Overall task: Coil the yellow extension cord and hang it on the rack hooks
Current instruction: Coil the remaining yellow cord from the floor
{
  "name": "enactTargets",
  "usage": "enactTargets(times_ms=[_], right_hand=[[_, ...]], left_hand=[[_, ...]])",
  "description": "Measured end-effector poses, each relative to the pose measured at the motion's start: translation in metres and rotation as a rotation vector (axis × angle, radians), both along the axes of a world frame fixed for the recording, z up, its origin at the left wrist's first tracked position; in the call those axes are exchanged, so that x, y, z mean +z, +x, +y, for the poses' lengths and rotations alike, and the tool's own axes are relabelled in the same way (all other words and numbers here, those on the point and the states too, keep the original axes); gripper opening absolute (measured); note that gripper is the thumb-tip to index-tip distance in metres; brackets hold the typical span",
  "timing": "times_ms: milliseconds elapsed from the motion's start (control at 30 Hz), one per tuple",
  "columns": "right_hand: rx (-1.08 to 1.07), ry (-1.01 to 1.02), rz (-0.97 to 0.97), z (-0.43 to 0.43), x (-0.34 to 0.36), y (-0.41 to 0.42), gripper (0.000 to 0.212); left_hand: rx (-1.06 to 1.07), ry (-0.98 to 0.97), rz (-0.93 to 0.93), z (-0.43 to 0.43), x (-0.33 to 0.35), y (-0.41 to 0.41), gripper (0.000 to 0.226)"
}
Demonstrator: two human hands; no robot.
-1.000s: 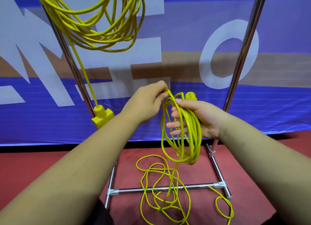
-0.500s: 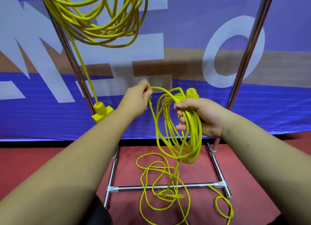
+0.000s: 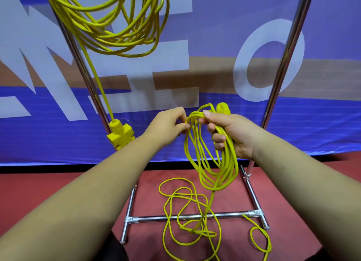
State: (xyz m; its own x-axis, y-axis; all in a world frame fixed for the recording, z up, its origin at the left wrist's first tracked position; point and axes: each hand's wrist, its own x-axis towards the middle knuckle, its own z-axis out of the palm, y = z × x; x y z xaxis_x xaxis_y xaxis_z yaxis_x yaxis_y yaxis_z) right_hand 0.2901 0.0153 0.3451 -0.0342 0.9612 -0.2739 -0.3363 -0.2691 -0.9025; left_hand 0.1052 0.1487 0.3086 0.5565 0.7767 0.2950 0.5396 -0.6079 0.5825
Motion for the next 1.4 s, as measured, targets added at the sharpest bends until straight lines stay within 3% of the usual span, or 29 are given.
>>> enactTargets(times_ms=[100,200,267,333,433,533,600,700,800,967,1067,1133,1233,1400], right_hand=[[-0.031,-0.010,0.029,0.002,-0.001,-0.001,0.020],[-0.066,-0.017,0.054,0.002,0.000,0.001,0.019],[-0.110,-0.014,0.089,0.002,0.002,0.004,0.018],[-0.146,0.000,0.135,0.002,0.005,0.008,0.017],[-0.184,0.029,0.219,0.001,0.010,0.017,0.019],[-0.209,0.059,0.279,-0.001,0.014,0.024,0.019],[-0.222,0.082,0.316,-0.003,0.017,0.029,0.020],[-0.234,0.105,0.356,-0.004,0.020,0.035,0.020],[-0.234,0.110,0.375,-0.005,0.021,0.043,0.021],[-0.202,0.119,0.332,-0.009,0.026,0.059,0.019],[-0.177,0.135,0.142,-0.013,0.024,0.061,0.019],[-0.176,0.151,0.011,-0.014,0.020,0.058,0.018],[-0.200,0.160,-0.136,-0.012,0.011,0.048,0.019],[-0.195,0.168,-0.343,-0.006,-0.006,0.023,0.035]], left_hand=[[0.065,0.004,-0.028,-0.004,-0.004,0.007,0.019],[0.115,-0.172,-0.132,-0.010,-0.015,0.012,0.019],[0.195,-0.311,-0.086,-0.009,-0.033,0.013,0.021],[0.251,-0.409,0.195,-0.008,-0.057,0.008,0.020],[-0.071,-0.543,0.735,-0.031,-0.093,0.007,0.051],[-0.384,-0.594,0.916,-0.066,-0.119,0.011,0.078],[-0.490,-0.613,0.972,-0.082,-0.136,0.011,0.073],[-0.590,-0.659,1.031,-0.091,-0.158,0.003,0.047],[-0.538,-0.708,1.022,-0.086,-0.159,-0.002,0.028],[-0.167,-0.702,0.772,-0.053,-0.122,-0.003,0.022],[0.089,-0.711,0.562,-0.029,-0.082,-0.004,0.027],[0.212,-0.700,0.318,-0.018,-0.058,-0.001,0.027],[0.321,-0.994,-0.161,-0.016,-0.025,0.006,0.024],[0.275,-1.367,-0.677,-0.025,0.027,0.018,0.021]])
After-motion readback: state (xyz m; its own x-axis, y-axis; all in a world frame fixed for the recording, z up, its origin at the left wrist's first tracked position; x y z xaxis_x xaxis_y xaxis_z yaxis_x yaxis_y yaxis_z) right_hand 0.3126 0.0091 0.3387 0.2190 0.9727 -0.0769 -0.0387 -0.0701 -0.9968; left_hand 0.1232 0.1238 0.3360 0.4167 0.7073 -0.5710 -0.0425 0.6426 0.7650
